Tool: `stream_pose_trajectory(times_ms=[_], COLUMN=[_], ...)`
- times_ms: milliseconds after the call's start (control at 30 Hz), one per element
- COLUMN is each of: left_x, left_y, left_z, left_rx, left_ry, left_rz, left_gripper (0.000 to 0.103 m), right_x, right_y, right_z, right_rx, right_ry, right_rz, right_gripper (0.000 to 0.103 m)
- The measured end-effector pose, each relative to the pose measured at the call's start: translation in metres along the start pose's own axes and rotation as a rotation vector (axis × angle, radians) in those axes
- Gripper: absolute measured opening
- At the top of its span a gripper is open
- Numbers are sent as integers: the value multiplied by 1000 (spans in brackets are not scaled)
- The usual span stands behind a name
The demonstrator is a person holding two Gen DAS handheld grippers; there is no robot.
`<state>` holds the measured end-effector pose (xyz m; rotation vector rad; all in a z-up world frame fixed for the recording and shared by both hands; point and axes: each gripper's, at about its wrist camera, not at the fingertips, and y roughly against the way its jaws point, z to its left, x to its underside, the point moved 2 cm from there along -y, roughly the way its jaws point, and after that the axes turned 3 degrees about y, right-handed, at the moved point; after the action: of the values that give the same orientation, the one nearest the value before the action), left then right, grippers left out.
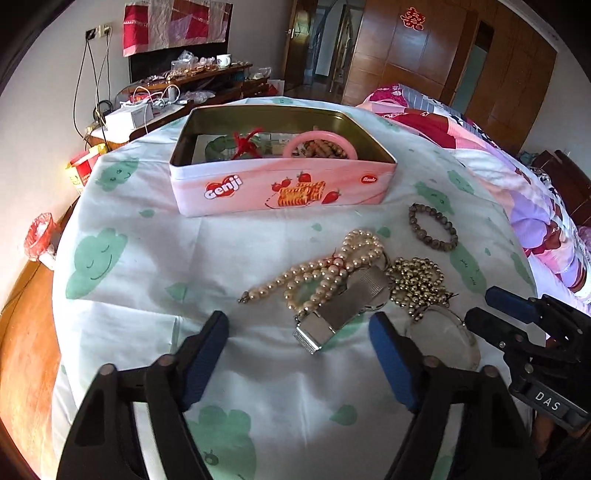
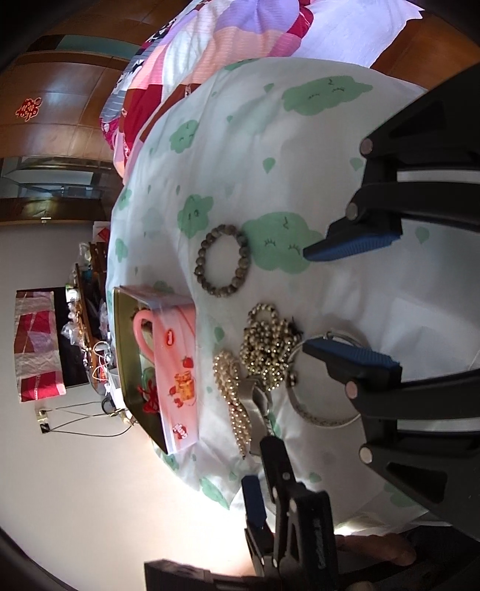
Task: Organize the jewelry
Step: 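Withdraw both open grippers from the tin toward the remaining jewelry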
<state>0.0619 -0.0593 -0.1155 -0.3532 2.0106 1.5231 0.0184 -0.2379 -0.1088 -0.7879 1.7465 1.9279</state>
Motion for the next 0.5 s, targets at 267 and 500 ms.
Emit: stream_pose_trajectory(times_ms=[267,500], left_x=[4,-5], left_y=[6,26], left_z=[-4,5], left_rx=[53,44], left_ry=[-39,-31], left_rz=[-10,-80], left_gripper=[31,31], right_x=[1,-1], right_y=[-1,4], right_z=[5,9], right_rx=[-4,-21], right_ry=[10,11], right_rz=[0,-19], right_gripper=[45,45])
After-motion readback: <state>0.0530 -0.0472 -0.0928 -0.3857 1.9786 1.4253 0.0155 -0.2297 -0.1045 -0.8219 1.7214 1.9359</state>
